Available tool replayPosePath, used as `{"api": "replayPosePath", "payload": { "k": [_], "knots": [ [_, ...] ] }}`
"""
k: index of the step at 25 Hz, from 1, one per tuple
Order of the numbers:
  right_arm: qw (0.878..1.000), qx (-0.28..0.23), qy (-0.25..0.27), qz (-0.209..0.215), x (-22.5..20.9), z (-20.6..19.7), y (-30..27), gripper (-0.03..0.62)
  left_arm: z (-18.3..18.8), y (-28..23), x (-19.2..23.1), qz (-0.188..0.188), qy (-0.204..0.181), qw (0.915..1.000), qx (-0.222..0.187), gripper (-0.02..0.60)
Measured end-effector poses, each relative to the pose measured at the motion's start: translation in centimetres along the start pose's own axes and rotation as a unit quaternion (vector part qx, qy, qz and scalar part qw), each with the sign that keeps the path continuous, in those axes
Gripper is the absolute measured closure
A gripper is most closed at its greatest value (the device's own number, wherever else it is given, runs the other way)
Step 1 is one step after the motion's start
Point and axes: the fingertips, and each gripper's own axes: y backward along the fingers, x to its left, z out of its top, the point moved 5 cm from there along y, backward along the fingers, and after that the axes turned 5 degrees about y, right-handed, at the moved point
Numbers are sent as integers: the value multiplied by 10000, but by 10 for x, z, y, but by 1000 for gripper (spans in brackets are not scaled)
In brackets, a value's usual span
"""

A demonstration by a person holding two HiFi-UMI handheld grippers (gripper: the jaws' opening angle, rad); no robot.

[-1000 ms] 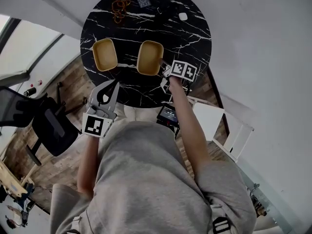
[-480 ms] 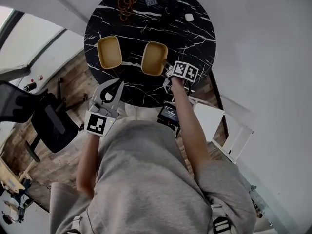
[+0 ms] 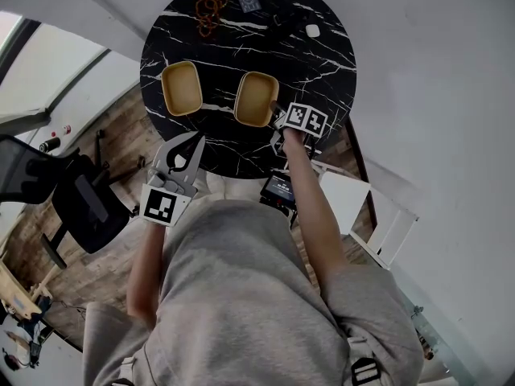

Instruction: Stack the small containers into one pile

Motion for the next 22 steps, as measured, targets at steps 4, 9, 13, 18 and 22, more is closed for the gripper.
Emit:
{"api": "replayPosePath", "payload": {
  "k": [4,9,13,18,22],
  "knots": [
    [10000,37,31,-1,1,-1,-3,568,0,-1,1,1,-4,10000,-6,584],
    [10000,58,63,-48,2,-2,-6,566,-1,2,3,41,25,10000,-15,584],
    [9993,66,347,-90,6,-3,-5,559,-2,2,4,57,23,10000,-16,584],
    [9985,70,533,-67,8,-3,0,511,-3,2,5,67,41,10000,-16,584],
    [9984,79,550,-96,5,-3,0,517,-2,1,5,49,32,10000,-14,584]
  ]
}}
